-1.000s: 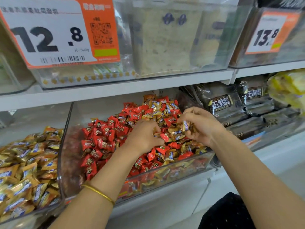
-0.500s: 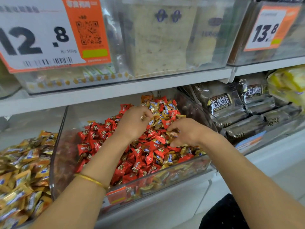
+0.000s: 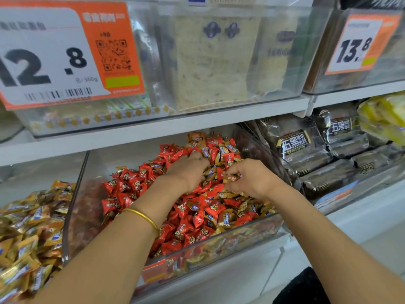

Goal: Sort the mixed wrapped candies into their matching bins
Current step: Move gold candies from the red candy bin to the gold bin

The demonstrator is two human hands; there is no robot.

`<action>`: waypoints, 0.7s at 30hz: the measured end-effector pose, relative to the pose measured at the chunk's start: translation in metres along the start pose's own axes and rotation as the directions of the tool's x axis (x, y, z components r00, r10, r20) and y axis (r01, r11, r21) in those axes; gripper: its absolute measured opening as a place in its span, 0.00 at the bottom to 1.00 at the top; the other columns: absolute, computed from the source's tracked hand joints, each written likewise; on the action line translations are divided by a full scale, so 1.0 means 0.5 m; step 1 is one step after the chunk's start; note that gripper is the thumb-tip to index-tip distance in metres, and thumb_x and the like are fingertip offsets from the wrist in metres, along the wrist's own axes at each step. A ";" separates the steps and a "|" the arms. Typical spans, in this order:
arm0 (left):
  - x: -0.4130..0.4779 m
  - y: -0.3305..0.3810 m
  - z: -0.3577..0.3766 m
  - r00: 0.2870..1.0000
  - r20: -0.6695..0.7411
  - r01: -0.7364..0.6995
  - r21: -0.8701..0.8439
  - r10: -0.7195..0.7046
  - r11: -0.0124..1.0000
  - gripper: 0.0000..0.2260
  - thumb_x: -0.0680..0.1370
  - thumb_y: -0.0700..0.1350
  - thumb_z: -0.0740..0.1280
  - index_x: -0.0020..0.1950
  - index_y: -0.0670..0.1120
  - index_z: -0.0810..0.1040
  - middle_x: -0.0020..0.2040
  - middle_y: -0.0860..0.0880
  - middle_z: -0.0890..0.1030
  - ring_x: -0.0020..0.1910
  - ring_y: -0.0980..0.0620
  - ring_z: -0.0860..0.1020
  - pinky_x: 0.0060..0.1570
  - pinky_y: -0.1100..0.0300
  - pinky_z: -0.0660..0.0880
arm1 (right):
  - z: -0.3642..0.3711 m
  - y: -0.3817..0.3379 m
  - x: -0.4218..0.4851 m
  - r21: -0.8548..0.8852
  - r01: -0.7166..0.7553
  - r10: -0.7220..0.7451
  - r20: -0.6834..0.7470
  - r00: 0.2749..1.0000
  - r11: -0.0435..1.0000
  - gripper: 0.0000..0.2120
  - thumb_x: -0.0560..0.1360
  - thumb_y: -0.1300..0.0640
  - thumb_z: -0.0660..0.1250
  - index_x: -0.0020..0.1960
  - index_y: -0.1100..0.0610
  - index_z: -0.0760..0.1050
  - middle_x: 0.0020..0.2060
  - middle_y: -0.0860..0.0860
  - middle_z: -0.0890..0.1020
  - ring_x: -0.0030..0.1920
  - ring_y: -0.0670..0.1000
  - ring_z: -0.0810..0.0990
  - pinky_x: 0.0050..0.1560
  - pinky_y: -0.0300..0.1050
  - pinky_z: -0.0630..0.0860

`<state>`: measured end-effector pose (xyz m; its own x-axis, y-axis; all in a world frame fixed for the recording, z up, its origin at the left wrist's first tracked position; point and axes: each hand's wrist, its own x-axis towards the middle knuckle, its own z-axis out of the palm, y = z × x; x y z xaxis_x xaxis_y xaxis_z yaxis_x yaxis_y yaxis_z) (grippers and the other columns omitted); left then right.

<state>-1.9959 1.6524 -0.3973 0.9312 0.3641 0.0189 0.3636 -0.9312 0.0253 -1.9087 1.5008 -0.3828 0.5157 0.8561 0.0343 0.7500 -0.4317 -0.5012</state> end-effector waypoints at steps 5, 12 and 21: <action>-0.027 0.000 0.007 0.997 -0.059 -0.041 0.055 0.044 0.998 0.23 0.77 0.34 0.60 0.71 0.50 0.67 0.66 0.47 0.71 0.61 0.45 0.73 0.57 0.54 0.74 | -0.020 0.001 -0.010 0.337 -0.086 0.126 -0.097 0.987 0.937 0.18 0.73 0.57 0.71 0.61 0.61 0.76 0.51 0.50 0.76 0.28 0.45 0.70 0.23 0.30 0.67; -0.105 -0.034 -0.065 0.964 -0.038 0.118 -0.825 -0.262 0.552 0.15 0.77 0.42 0.66 0.64 0.46 0.72 0.50 0.52 0.77 0.43 0.55 0.76 0.44 0.62 0.72 | -0.028 -0.026 -0.022 0.811 -0.192 0.252 0.057 0.966 0.553 0.10 0.72 0.61 0.72 0.52 0.61 0.78 0.34 0.53 0.74 0.24 0.46 0.69 0.22 0.36 0.65; -0.270 -0.079 -0.147 0.925 0.316 0.291 -0.946 -0.210 -0.142 0.04 0.74 0.36 0.67 0.45 0.43 0.74 0.41 0.45 0.77 0.32 0.52 0.75 0.23 0.67 0.70 | 0.013 -0.161 -0.029 0.939 -0.316 0.121 0.301 0.946 0.136 0.21 0.69 0.65 0.71 0.56 0.52 0.67 0.35 0.56 0.80 0.24 0.46 0.69 0.18 0.33 0.63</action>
<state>-2.1381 1.6413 -0.3274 0.7936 0.5273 -0.3036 0.1937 0.2541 0.9476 -1.9792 1.5250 -0.3485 0.4541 0.8431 -0.2883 -0.4498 -0.0624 -0.8910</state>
